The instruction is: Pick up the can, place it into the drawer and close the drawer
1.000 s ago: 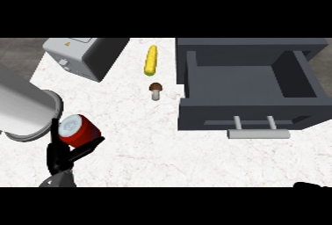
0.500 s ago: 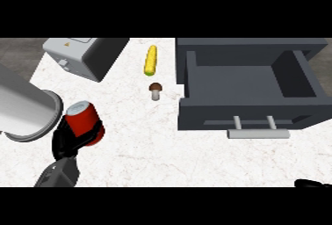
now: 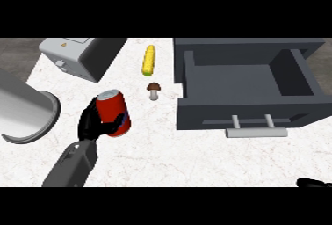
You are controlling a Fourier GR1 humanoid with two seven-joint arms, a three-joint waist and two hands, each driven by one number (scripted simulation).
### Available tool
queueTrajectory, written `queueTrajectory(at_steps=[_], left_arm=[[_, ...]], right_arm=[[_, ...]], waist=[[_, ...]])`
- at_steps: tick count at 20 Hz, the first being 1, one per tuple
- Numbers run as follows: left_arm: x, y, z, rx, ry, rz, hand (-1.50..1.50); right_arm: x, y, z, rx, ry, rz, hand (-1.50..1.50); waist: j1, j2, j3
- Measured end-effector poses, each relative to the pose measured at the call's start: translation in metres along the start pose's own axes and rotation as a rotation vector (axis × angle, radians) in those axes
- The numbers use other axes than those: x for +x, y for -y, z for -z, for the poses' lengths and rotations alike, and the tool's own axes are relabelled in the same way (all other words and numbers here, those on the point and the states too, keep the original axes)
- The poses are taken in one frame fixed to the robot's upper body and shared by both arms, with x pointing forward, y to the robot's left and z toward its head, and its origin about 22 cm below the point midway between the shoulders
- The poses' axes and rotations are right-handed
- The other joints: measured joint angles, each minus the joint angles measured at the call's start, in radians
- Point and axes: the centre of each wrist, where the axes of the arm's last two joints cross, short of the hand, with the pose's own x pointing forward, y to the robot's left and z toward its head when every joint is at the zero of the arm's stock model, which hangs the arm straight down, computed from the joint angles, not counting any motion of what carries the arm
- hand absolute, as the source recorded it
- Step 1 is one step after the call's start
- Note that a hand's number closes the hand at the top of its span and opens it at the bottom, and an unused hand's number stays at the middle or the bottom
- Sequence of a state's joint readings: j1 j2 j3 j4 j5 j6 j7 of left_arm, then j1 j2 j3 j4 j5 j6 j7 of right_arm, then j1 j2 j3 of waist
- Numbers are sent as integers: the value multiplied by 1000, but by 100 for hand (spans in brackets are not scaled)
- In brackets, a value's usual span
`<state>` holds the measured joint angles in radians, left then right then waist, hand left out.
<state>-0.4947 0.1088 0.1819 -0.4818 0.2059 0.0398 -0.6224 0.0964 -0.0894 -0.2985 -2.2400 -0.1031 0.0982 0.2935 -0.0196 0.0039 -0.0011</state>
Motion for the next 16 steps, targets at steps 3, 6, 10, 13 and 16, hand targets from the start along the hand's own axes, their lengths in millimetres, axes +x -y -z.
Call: queueTrajectory(at_steps=[3, 6, 10, 13, 16], left_arm=[[5, 20, 8, -59, 16, -23, 150], [16, 41, 18, -111, 35, -39, 150], [38, 65, 36, -169, 44, -31, 150], [61, 83, 46, -210, 70, -9, 150], [89, 102, 55, -247, 91, 4, 150]], right_arm=[[0, -1, -2, -8, 6, -5, -150], [0, -2, -3, -18, 4, -14, -150], [-2, 5, -1, -22, 7, -20, -150], [3, 6, -4, -22, 10, -23, -150], [7, 5, -7, -33, 8, -28, -150]], waist=[[3, -1, 0], [8, -2, 1], [10, -3, 1], [14, -6, 1], [18, -8, 1]])
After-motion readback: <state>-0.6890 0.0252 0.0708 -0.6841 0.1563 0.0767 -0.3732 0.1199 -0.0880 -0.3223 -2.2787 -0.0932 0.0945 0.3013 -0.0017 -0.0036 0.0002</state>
